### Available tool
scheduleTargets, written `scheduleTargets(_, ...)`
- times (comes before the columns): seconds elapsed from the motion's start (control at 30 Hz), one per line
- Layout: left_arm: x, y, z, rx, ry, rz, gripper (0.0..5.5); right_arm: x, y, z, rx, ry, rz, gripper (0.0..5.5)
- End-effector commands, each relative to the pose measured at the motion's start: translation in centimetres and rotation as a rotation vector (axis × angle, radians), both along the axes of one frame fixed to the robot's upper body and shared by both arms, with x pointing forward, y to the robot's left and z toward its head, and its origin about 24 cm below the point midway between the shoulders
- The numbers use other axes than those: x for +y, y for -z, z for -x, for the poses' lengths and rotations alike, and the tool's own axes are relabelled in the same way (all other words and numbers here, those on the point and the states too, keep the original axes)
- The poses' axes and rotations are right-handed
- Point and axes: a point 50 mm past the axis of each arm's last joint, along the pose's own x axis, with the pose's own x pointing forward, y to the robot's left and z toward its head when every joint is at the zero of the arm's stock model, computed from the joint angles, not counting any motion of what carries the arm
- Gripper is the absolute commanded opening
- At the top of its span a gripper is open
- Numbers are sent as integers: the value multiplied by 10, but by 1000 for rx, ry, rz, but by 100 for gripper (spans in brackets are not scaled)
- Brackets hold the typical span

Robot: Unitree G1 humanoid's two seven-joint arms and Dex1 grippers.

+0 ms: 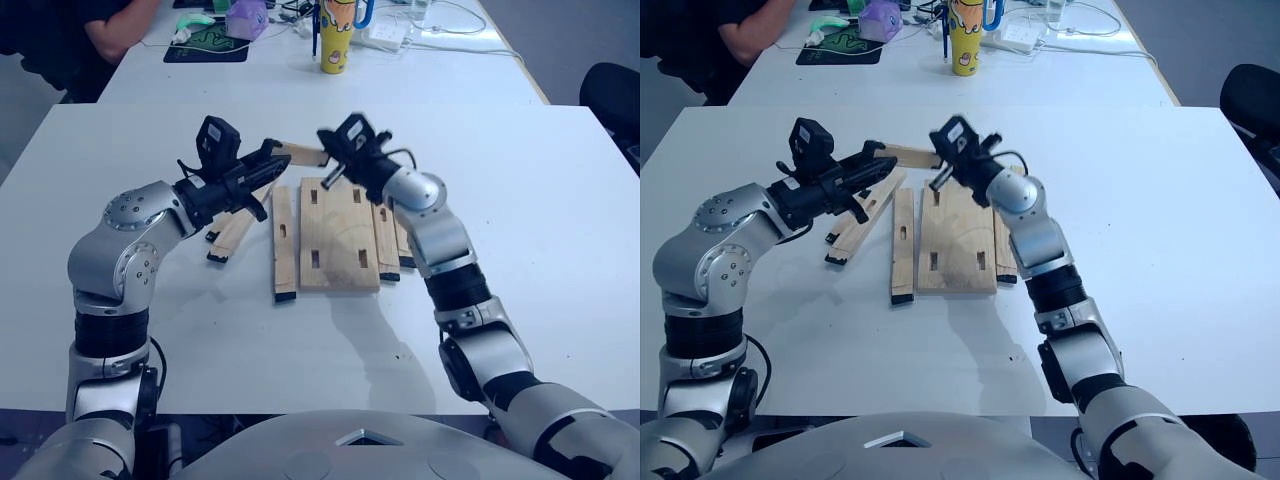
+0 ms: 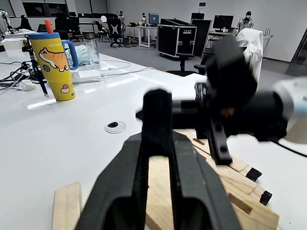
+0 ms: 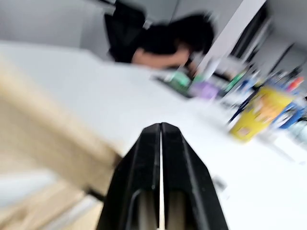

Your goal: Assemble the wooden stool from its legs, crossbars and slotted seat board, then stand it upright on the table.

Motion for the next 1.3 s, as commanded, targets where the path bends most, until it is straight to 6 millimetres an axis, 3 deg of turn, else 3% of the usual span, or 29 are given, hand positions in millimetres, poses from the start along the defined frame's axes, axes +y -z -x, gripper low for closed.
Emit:
scheduleTargets(0.03, -4, -21, -2, -75, -26, 70, 44, 7, 10, 9, 57, -22, -4, 0)
scheduleTargets(0.17, -5, -24, -4, -86, -78, 86, 44, 6, 7, 8, 49, 4, -19, 0)
scheduleTargets(0.33, 1, -15, 0, -46, -143, 32, 44, -10, 7, 10, 57, 34, -19, 0)
scheduleTargets(0.47, 9, -11, 4, -28, -199, -6, 44, -11, 9, 38, 201, -169, -25, 0)
scheduleTargets(0.67, 5, -7, 5, -25, -233, 14, 44, -16, 5, 73, 396, -395, 75, 0)
scheduleTargets(0.9, 10, -8, 0, -48, -288, 9, 44, -20, 13, 113, 627, -562, 156, 0)
scheduleTargets(1.03, 10, -9, -2, -57, -291, 0, 44, -23, 30, 123, 715, -552, 177, 0)
scheduleTargets(1.3, 6, -8, -4, -53, -262, -16, 44, -1, 62, 141, 745, -358, 30, 0)
